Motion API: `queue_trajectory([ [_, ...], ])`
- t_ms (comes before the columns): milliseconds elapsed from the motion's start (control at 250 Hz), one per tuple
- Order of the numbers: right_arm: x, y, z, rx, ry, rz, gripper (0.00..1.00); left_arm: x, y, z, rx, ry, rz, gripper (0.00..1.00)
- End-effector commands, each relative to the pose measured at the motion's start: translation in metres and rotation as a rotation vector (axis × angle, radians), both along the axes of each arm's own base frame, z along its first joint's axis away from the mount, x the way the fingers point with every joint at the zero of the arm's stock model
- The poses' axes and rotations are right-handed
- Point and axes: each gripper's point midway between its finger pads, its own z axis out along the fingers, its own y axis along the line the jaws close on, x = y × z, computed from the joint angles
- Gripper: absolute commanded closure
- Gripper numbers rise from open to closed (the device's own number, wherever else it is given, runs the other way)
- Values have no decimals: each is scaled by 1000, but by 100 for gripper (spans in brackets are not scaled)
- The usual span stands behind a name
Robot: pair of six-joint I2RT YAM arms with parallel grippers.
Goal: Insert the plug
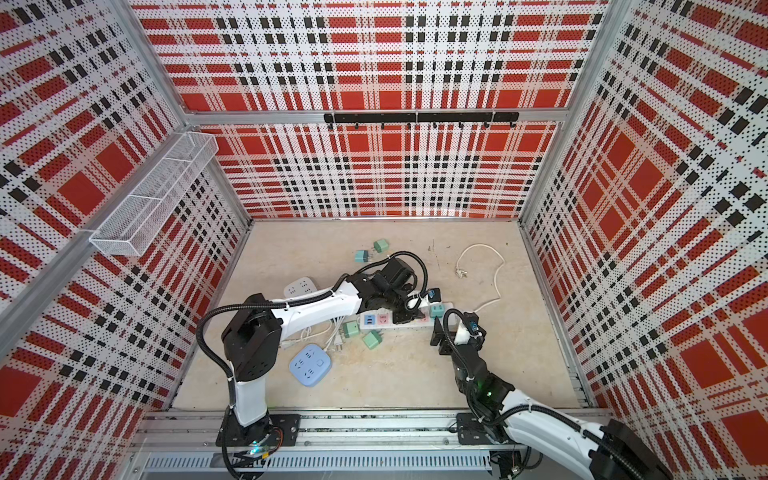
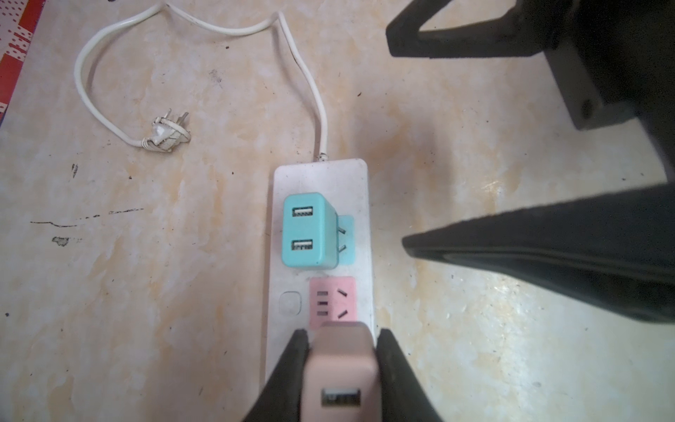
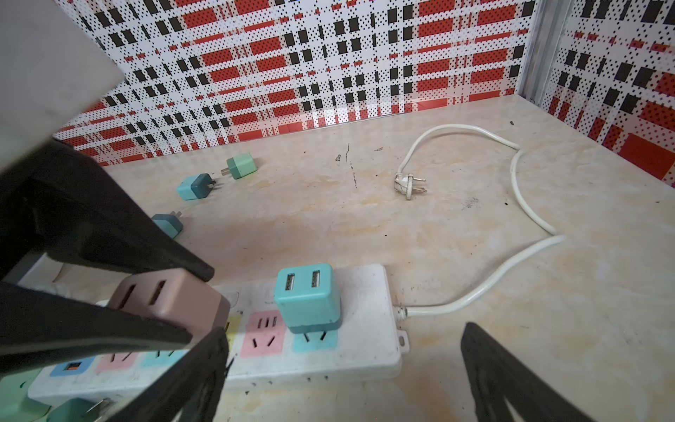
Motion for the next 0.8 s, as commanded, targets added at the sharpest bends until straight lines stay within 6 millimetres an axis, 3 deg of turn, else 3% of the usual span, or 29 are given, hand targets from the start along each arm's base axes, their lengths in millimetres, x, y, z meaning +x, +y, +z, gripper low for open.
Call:
queue_trajectory([
  [0, 0, -3, 5, 44, -27, -12, 0, 0, -6, -4, 11, -1, -37, 100],
  [492, 0, -2, 6, 48, -30, -10, 0, 15, -24, -19, 0, 32, -53, 100],
  [796, 0, -2, 6, 48, -29, -9, 0, 18, -19, -31, 47, 29, -29, 100],
])
